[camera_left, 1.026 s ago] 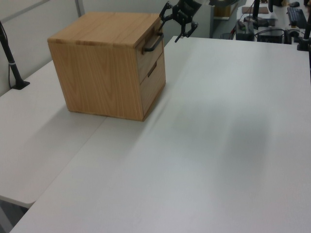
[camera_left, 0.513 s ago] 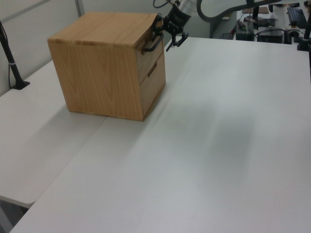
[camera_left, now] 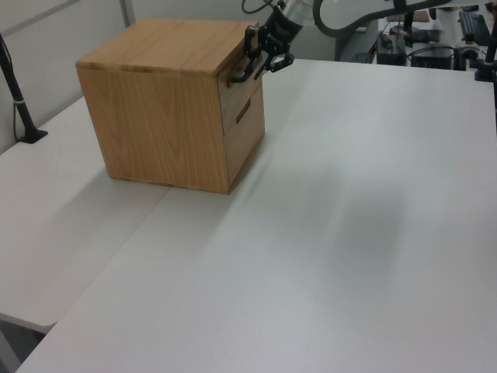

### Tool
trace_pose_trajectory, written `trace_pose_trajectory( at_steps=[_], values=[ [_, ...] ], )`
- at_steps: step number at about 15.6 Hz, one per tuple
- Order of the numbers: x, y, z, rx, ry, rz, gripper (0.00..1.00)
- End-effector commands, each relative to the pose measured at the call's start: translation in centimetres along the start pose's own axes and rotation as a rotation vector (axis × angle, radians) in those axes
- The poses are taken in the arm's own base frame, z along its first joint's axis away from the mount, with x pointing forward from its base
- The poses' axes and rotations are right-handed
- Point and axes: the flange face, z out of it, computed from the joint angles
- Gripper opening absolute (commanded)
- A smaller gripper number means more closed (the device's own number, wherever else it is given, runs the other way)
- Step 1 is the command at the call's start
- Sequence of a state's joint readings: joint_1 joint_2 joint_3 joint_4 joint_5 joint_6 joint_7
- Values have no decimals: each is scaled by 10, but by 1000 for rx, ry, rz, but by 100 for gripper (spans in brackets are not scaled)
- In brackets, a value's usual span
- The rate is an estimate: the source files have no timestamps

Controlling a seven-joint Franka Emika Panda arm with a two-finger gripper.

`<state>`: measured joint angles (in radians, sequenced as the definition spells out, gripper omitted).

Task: Open the drawer by sliding it
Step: 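Pull the handle away from the cabinet, sliding the upper drawer out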

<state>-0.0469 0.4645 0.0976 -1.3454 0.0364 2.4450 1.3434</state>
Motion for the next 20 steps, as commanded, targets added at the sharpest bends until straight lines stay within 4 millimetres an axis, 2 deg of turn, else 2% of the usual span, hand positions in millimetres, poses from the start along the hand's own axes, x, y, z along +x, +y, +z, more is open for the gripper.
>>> trace_pose_trajectory(
  at_steps=[1,6,11,17,20],
  values=[
    [-6,6,-36,9,13,-6,15],
    [-13,33,-73,-1,-35,-64,15],
    [-26,86,-111,-26,-102,-166,15],
    [-37,134,-140,-74,-142,-252,16],
    [-39,146,-155,-92,-208,-285,16]
  ],
)
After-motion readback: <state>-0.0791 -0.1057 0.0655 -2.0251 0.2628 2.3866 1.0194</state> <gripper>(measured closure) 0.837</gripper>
